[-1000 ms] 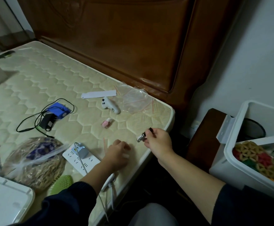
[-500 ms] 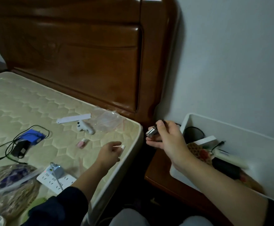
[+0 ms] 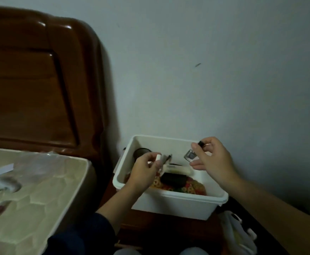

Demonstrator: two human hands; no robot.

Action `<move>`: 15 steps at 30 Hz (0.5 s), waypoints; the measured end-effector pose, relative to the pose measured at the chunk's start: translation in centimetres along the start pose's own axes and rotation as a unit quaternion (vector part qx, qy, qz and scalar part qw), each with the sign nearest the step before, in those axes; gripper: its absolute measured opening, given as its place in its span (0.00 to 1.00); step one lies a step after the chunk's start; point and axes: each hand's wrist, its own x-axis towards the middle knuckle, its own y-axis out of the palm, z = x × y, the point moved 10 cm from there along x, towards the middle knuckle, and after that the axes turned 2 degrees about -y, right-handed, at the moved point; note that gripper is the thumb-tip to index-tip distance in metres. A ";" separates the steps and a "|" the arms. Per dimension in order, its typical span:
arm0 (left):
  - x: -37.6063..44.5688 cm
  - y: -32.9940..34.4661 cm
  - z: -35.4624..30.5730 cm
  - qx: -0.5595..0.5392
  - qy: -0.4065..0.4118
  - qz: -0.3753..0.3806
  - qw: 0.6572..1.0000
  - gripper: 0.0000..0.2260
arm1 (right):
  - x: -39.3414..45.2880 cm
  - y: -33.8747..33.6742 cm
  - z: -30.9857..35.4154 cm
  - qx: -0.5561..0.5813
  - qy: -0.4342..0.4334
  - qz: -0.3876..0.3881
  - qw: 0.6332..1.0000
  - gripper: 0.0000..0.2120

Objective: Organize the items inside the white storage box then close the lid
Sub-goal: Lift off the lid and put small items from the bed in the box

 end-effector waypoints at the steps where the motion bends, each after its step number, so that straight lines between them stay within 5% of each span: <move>1: 0.1 1.4 0.0 -0.008 0.001 0.003 1.000 0.08 | 0.2 -1.7 -0.5 -0.023 -0.001 -0.015 1.000 0.10; 7: 1.4 7.2 0.8 0.030 0.002 0.045 0.999 0.04 | 2.5 -6.2 -3.6 -0.214 -0.011 -0.050 0.976 0.12; 15: 3.8 9.6 4.0 0.024 -0.024 0.097 0.995 0.08 | 10.1 -1.6 -9.2 -0.433 -0.027 0.053 0.899 0.06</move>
